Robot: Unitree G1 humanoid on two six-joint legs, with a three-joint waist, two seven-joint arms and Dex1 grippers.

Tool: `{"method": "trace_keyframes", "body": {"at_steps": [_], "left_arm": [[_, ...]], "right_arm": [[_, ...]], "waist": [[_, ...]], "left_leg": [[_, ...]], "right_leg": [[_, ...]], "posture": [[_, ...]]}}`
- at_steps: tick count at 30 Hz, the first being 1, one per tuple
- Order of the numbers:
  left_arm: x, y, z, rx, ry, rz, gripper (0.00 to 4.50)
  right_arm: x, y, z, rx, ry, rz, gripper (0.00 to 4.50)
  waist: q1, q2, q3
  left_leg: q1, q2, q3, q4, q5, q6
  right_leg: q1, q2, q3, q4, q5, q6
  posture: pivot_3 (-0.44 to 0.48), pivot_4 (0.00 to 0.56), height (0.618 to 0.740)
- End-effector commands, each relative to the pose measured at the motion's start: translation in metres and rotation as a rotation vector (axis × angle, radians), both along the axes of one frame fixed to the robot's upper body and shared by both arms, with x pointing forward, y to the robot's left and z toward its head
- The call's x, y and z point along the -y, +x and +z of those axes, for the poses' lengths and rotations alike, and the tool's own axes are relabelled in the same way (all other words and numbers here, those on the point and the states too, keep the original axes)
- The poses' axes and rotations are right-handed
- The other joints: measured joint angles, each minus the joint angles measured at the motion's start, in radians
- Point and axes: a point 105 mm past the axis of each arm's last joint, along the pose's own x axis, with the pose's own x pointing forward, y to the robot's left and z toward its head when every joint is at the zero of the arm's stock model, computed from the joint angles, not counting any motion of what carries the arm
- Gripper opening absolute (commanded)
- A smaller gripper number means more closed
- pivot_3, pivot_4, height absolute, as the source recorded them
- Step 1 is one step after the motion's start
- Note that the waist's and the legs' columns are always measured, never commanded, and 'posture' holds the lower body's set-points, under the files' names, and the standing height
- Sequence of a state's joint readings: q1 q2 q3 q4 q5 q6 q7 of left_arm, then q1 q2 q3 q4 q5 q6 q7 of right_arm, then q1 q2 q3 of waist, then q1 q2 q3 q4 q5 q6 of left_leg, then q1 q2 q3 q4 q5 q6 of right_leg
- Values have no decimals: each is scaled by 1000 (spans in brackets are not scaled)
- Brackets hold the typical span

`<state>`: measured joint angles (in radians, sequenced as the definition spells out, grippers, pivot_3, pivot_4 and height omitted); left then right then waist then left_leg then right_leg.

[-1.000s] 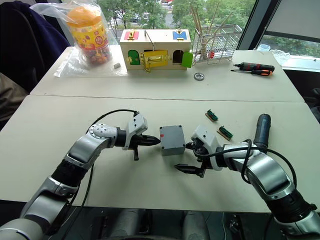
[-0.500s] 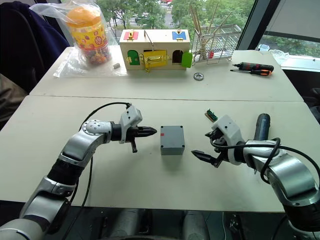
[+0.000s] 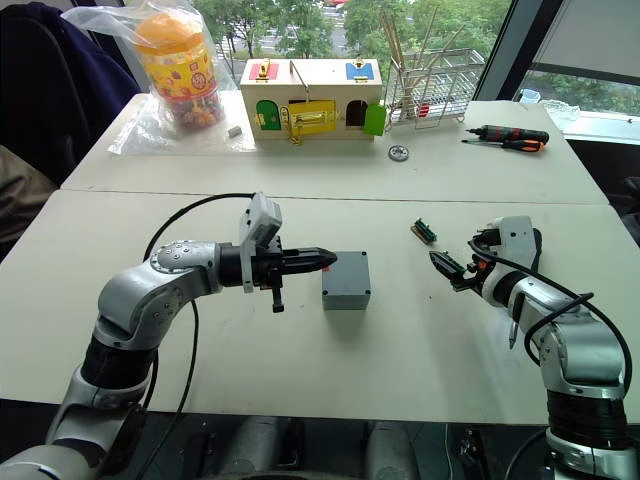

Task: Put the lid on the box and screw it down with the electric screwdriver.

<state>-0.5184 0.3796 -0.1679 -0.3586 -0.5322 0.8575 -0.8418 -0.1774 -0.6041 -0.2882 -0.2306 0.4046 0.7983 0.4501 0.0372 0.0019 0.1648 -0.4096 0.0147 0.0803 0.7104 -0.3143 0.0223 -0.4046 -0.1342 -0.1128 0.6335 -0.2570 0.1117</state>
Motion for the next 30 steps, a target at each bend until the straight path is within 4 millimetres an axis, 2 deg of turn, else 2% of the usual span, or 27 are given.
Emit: {"method": "trace_keyframes", "body": {"at_steps": [1,11,23,26,28,30], "left_arm": [[6,-8,8,46,-6,-34,0],[5,-8,-1,42,25,-40,0],[4,-7,-11,50,61,-25,0],[3,-7,-13,51,66,-24,0],[3,-7,-14,51,67,-24,0],[3,-8,-14,51,68,-24,0]], "right_arm": [[-2,0,7,44,-3,4,2664],[-4,3,-4,20,27,-8,2664],[-7,11,-6,29,34,-8,2664],[-8,12,-5,36,49,-12,1844],[-7,13,-5,40,52,-14,826],[-7,13,-5,40,54,-19,51]], "waist": [[0,0,0],[0,0,0],[1,0,0],[0,0,0],[1,0,0],[1,0,0]], "left_leg": [[0,0,0,0,0,0],[0,0,0,0,0,0],[0,0,0,0,0,0],[0,0,0,0,0,0],[0,0,0,0,0,0],[0,0,0,0,0,0]], "right_leg": [[0,0,0,0,0,0],[0,0,0,0,0,0],[0,0,0,0,0,0],[0,0,0,0,0,0],[0,0,0,0,0,0],[0,0,0,0,0,0]], "posture": [[0,150,706],[0,150,706],[0,150,706],[0,150,706],[0,150,706],[0,150,706]]}}
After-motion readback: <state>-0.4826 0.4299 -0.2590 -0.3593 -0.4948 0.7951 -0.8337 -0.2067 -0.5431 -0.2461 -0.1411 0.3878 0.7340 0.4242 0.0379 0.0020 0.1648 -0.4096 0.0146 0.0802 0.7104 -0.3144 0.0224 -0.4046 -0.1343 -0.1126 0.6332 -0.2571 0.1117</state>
